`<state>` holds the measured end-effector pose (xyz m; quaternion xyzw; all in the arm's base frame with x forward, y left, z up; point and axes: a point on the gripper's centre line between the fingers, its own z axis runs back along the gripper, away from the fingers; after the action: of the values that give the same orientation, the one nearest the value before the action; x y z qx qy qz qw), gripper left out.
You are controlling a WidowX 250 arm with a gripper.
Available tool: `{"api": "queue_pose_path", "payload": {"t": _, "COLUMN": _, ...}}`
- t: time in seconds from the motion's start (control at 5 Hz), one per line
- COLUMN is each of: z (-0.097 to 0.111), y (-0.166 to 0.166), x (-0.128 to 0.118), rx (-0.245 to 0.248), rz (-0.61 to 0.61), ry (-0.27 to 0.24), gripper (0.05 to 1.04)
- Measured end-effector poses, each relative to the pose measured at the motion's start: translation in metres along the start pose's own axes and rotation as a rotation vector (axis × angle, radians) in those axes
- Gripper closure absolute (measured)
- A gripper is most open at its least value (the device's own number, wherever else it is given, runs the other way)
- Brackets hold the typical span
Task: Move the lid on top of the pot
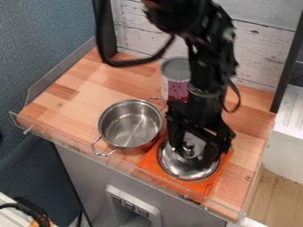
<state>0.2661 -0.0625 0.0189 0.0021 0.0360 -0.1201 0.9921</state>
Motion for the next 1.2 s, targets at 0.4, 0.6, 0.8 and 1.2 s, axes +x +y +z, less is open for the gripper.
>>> {"api": "queue_pose_path", "payload": {"t": 0.4, "z": -0.006, "y": 0.000, "x": 0.000, "rx": 0.006, "rz": 0.000, "ry": -0.011, "gripper": 0.385}}
{"api": "queue_pose_path", "payload": {"t": 0.6, "z": -0.004, "y": -0.002, "x": -0.004, "rx": 0.009, "rz": -0.013, "ry": -0.017, "gripper": 0.646}}
{"api": "queue_pose_path", "payload": {"t": 0.8, "z": -0.001, "y": -0.001, "x": -0.013, "rx": 0.010, "rz": -0.020, "ry": -0.018, "gripper": 0.802}}
{"api": "queue_pose_path", "payload": {"t": 1.2, "z": 0.053, "y": 0.010, "x": -0.012, "rx": -0.016, "rz": 0.044, "ry": -0.141, "gripper": 0.805}}
